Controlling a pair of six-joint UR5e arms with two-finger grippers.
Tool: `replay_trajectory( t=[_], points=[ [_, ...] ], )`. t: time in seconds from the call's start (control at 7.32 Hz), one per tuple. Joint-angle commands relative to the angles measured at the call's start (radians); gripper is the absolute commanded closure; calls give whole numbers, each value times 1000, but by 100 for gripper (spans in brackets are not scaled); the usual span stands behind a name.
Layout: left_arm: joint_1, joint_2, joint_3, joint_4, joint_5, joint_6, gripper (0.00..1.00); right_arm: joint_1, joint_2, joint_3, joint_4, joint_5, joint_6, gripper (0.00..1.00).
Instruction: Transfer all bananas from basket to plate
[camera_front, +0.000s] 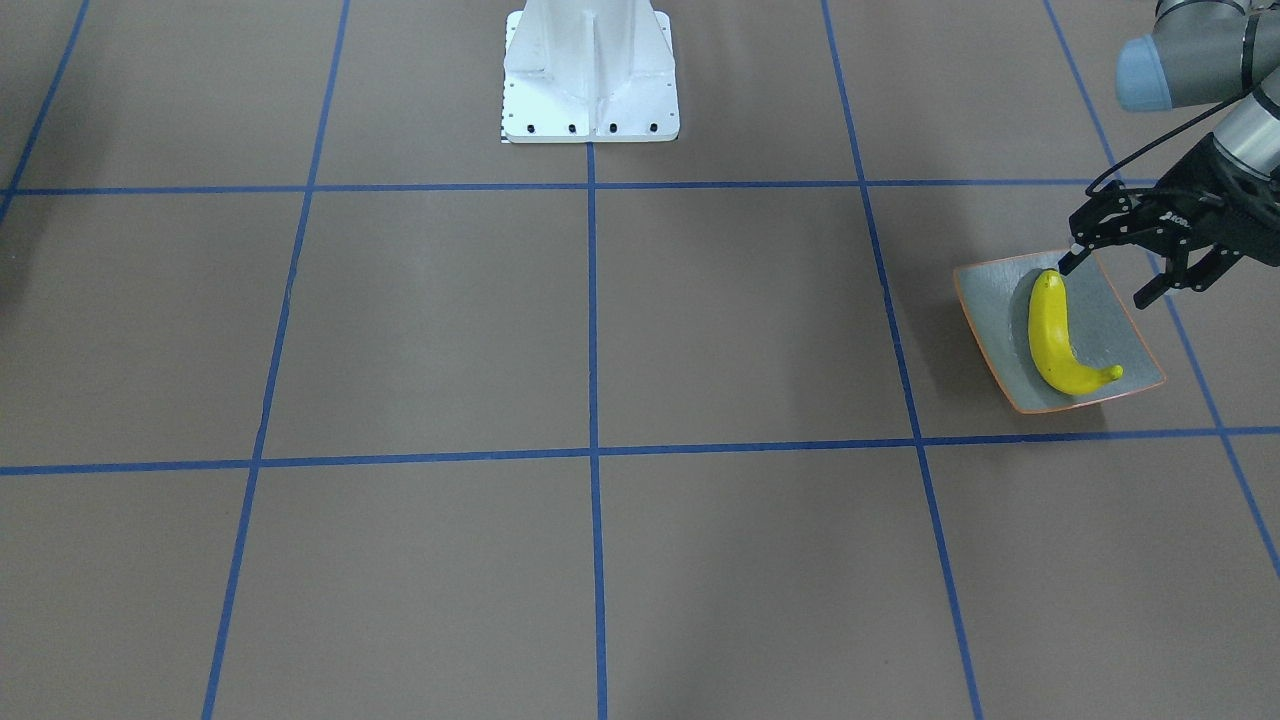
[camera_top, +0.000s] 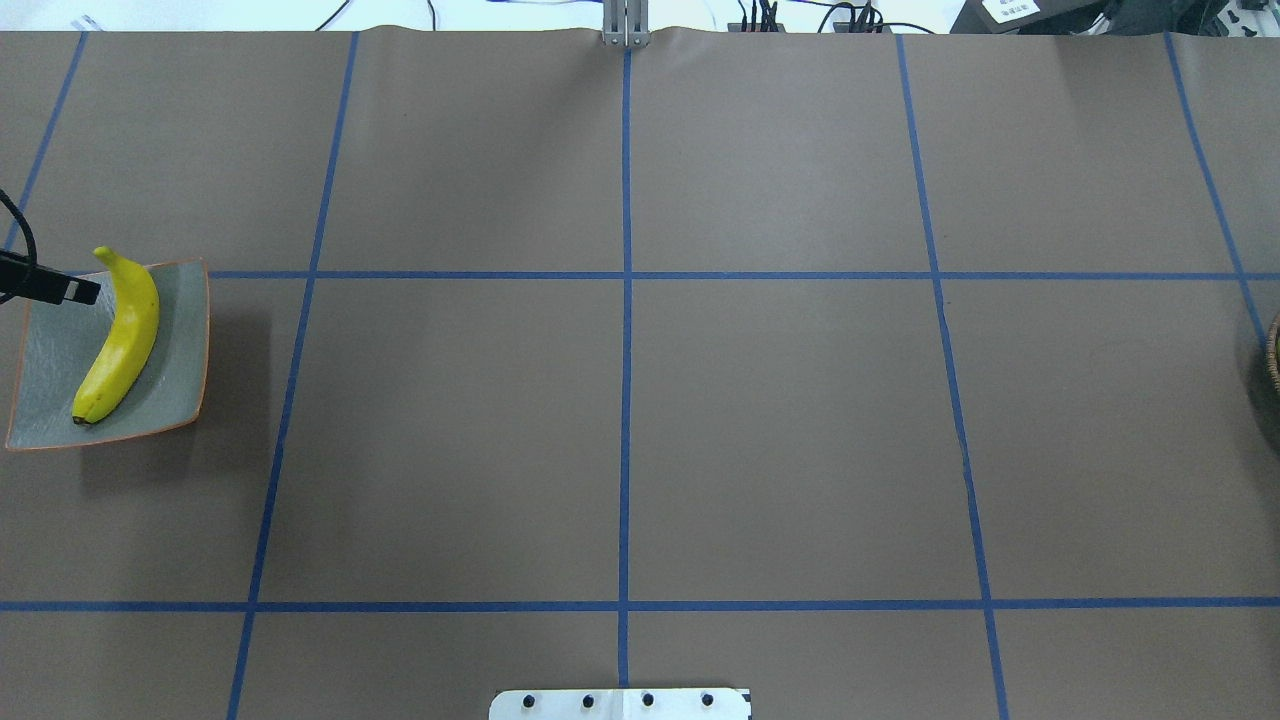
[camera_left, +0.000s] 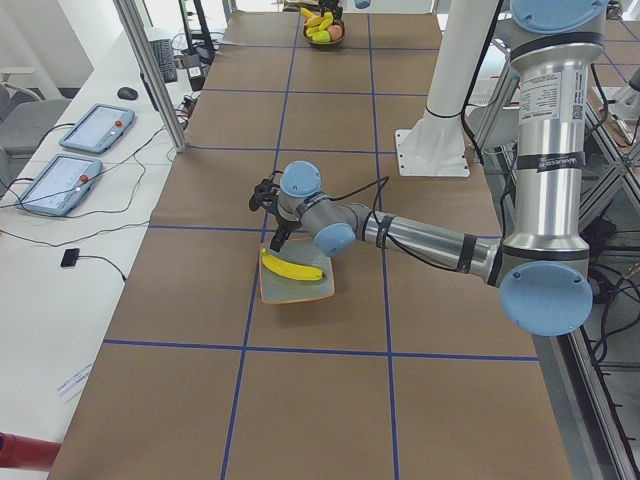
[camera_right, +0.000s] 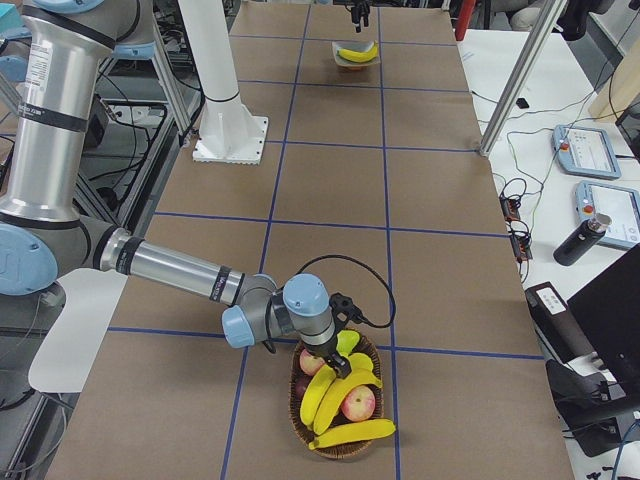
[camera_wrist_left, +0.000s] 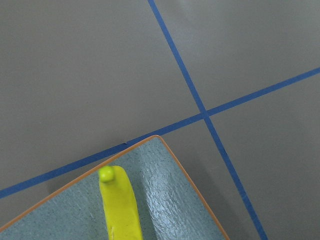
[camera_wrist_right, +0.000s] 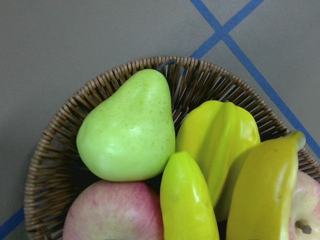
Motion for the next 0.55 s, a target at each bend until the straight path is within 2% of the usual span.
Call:
replay_trajectory(
  t=[0.0,0.41],
  points=[
    [0,-1,1,0,0,0,0,2,-9,6,-2,-4,-13,16],
    [0,-3,4,0,0,0,0,3,-20,-5,-2,-59,-87,17]
  ],
)
